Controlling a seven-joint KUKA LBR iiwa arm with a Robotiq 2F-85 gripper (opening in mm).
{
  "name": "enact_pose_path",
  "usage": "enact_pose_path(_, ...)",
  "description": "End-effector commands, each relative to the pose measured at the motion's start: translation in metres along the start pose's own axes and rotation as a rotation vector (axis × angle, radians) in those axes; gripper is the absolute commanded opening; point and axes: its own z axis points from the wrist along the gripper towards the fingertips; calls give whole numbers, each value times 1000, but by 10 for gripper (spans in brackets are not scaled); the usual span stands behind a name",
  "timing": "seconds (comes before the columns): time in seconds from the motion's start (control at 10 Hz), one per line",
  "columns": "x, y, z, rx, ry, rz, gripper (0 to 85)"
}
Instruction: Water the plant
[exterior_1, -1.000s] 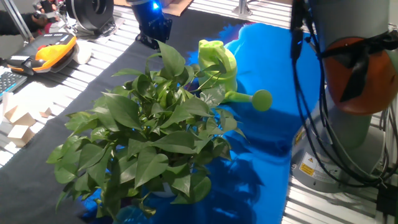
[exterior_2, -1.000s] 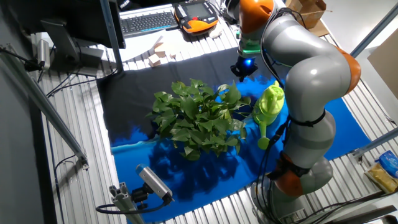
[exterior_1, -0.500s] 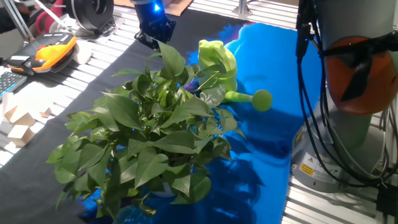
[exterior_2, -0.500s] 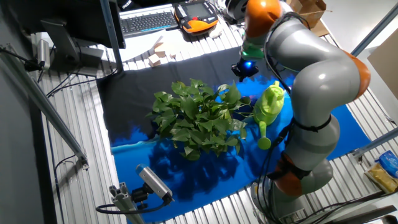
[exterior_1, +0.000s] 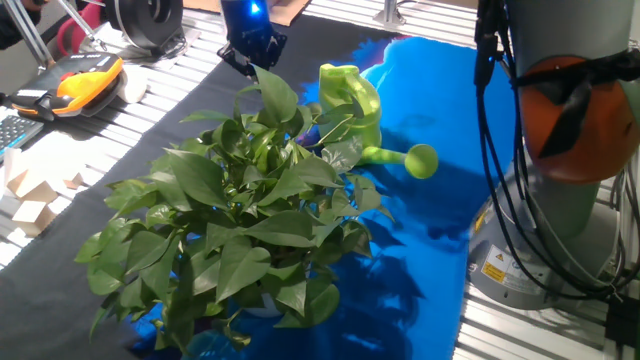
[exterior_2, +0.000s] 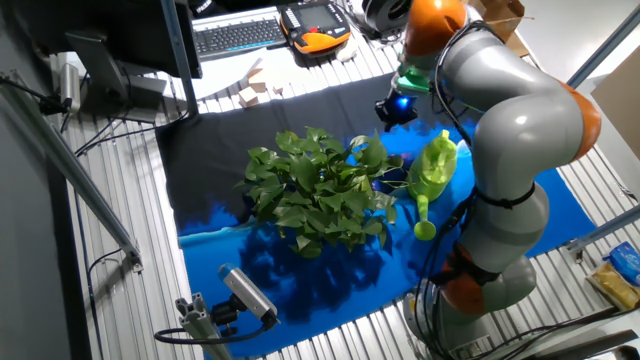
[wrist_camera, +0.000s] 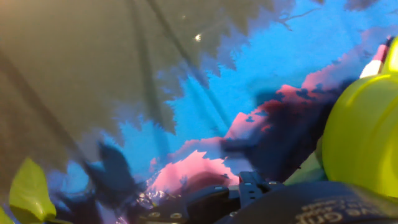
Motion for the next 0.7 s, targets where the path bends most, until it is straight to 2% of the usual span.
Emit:
enact_pose_path(0.0, 0, 1, 0, 25, -13, -18, 0)
enact_pose_path(0.1, 0, 1, 0, 72, -34, -45, 0)
enact_pose_path(0.2, 0, 1, 0, 88, -44, -65, 0)
enact_pose_path(0.3, 0, 1, 0, 99, -43, -100, 0)
enact_pose_path(0.5, 0, 1, 0, 96, -41, -136, 0)
enact_pose_path(0.6, -4, -8, 0, 94, -53, -152, 0)
